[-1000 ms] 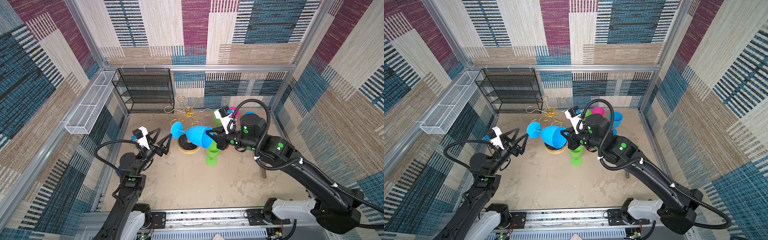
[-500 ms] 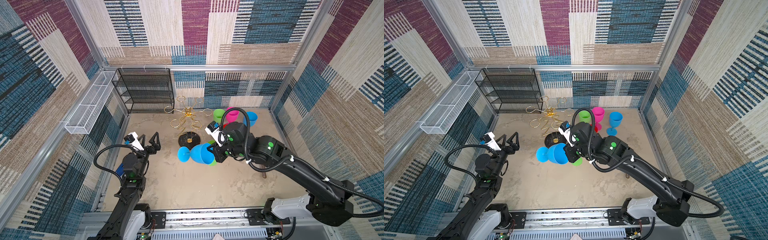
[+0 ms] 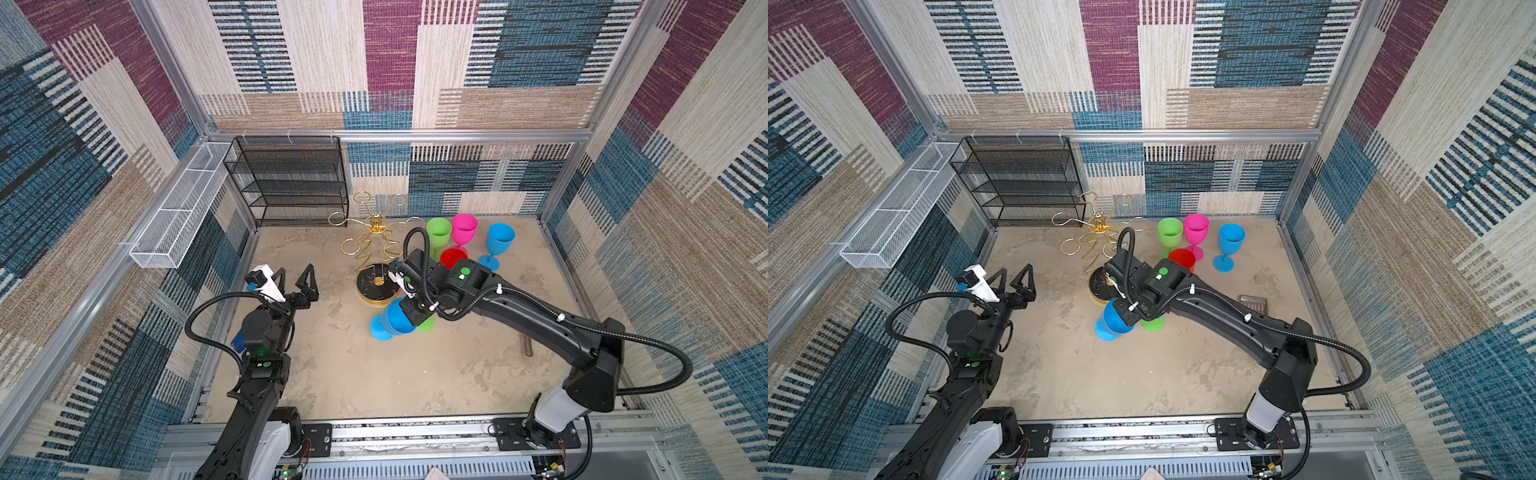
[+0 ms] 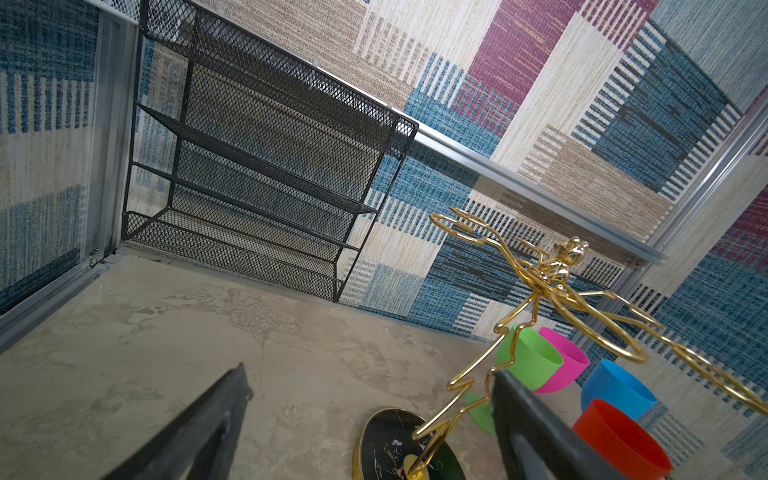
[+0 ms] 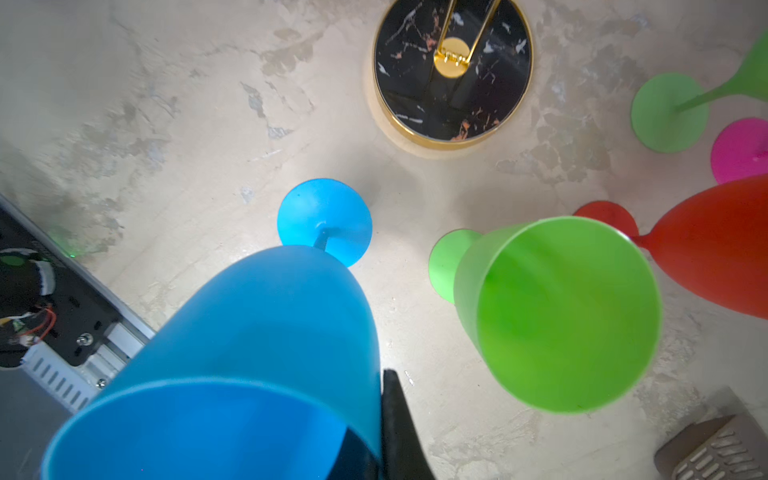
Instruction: Take the wine glass off the wine glass rack
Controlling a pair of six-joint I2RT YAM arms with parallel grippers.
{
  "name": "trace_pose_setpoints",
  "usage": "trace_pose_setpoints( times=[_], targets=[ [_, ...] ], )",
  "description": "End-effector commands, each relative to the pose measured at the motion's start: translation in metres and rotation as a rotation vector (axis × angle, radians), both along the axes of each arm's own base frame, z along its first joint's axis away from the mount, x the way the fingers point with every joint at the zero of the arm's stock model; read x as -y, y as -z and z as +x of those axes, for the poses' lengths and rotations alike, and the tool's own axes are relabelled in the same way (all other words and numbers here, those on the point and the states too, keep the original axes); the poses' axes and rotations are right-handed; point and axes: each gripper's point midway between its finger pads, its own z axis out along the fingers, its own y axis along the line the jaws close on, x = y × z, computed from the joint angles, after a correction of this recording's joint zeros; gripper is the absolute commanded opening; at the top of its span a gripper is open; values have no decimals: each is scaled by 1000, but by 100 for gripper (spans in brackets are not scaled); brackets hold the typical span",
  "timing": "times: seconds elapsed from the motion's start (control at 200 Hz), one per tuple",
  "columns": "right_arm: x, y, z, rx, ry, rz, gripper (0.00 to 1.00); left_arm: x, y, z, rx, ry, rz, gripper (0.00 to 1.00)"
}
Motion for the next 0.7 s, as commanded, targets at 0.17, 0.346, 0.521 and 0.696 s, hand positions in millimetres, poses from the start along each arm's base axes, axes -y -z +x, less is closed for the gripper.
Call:
trace_pose_setpoints(
  times=[0.17, 0.346, 0.521, 0.696],
  targets=[
    [-8, 25, 8, -22, 6, -56, 15, -4, -1, -1, 12, -22, 33, 93],
    [-17, 20, 13, -10, -8, -25, 37, -6, 0, -1, 9, -29, 31, 93],
    [-29, -24, 17, 72, -18, 117, 58, -9, 3, -1, 3, -39, 30, 93],
    [-21, -86, 21, 240, 9, 300, 76, -12, 4, 0, 0, -57, 48, 93]
  ],
)
